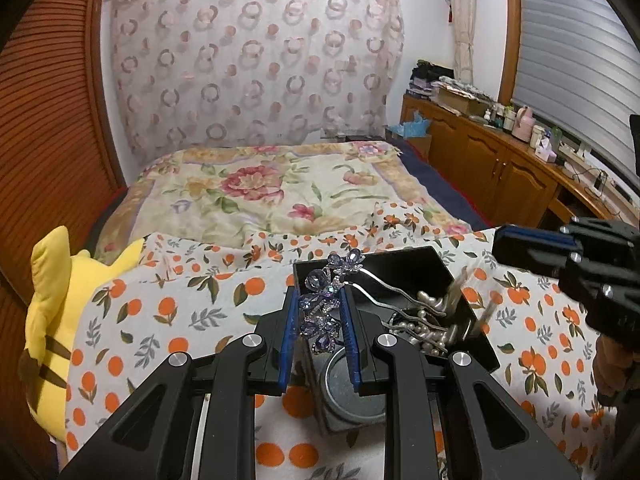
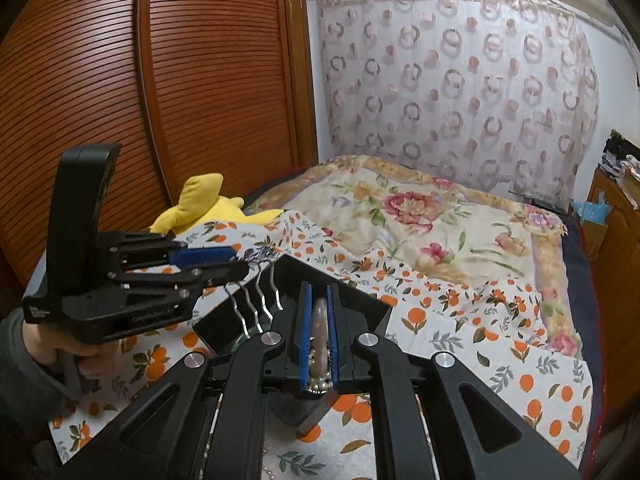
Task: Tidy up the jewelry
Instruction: 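Release hair comb into box with left tool while right tool drops pearls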
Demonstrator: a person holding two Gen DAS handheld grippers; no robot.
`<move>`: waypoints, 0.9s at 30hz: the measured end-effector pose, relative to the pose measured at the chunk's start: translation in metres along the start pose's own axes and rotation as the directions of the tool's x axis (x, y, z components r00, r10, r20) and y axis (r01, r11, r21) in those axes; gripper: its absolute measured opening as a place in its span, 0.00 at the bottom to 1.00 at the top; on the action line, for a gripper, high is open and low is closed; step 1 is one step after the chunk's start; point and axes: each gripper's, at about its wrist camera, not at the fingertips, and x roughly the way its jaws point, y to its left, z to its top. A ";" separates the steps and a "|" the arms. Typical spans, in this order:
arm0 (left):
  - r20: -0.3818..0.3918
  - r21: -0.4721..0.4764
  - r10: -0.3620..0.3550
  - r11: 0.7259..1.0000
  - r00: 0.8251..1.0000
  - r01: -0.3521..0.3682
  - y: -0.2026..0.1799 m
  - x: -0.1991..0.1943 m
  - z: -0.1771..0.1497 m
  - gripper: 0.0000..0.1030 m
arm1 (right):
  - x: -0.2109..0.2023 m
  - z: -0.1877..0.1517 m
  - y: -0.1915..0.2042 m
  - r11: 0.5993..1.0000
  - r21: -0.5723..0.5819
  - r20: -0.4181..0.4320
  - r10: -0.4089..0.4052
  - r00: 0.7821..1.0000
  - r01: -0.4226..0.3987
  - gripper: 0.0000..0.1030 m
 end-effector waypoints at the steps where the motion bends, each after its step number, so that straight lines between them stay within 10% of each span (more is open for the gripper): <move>1: -0.003 0.002 0.000 1.000 1.000 0.000 -0.001 0.002 0.000 0.19 | 0.000 -0.001 0.000 1.000 0.001 -0.002 0.000 1.000 0.000 0.09; 27: 0.013 0.015 -0.020 1.000 1.000 0.020 -0.001 -0.048 -0.036 0.30 | -0.022 -0.045 0.027 1.000 0.025 -0.053 -0.001 0.999 0.002 0.11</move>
